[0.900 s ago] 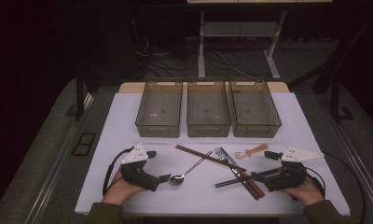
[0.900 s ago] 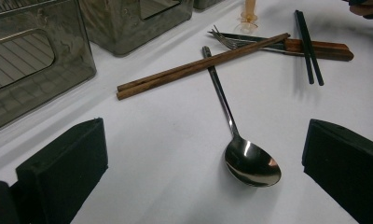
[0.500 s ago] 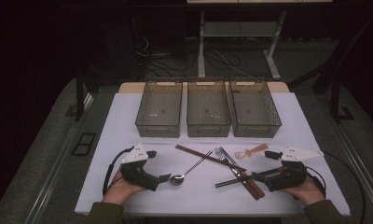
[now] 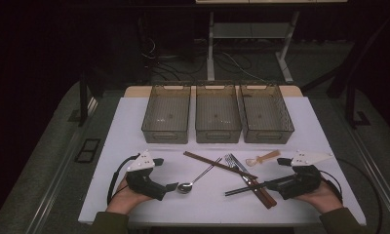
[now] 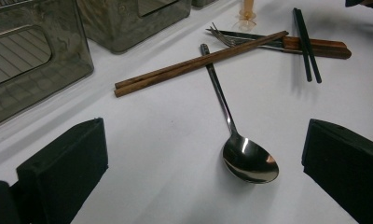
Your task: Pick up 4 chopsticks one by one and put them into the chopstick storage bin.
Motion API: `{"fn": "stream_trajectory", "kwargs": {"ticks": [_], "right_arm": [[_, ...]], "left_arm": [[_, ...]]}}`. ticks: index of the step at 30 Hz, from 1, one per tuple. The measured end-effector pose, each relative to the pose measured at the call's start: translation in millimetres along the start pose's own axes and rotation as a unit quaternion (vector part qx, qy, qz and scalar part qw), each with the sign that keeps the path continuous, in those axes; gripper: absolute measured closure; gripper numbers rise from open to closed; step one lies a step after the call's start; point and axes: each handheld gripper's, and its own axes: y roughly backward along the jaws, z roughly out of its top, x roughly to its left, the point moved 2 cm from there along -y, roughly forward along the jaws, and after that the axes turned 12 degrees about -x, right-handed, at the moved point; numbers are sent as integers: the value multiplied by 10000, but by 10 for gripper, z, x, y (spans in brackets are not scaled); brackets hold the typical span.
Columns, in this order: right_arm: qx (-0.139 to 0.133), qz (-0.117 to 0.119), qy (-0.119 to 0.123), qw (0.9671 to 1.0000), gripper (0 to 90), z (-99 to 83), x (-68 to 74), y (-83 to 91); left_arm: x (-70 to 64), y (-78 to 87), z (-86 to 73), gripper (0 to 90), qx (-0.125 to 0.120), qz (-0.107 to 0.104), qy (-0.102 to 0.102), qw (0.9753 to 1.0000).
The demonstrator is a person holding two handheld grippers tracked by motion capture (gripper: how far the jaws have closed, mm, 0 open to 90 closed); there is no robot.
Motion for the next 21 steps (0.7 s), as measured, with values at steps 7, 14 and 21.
{"fn": "stream_trajectory", "kwargs": {"ticks": [7,14,21], "right_arm": [[367,215,84,9991,65,1,-42,-91],[584,372,218,9974,152,25,-46,-164],[800,507,231,9952,169,27,-76,-232]], "left_arm": [[4,-12,-3,0,18,-1,-4,10000],[0,-16,-7,0,23,-10,8,10000],[0,-24,-11,0,36,-5,6,10000]]}}
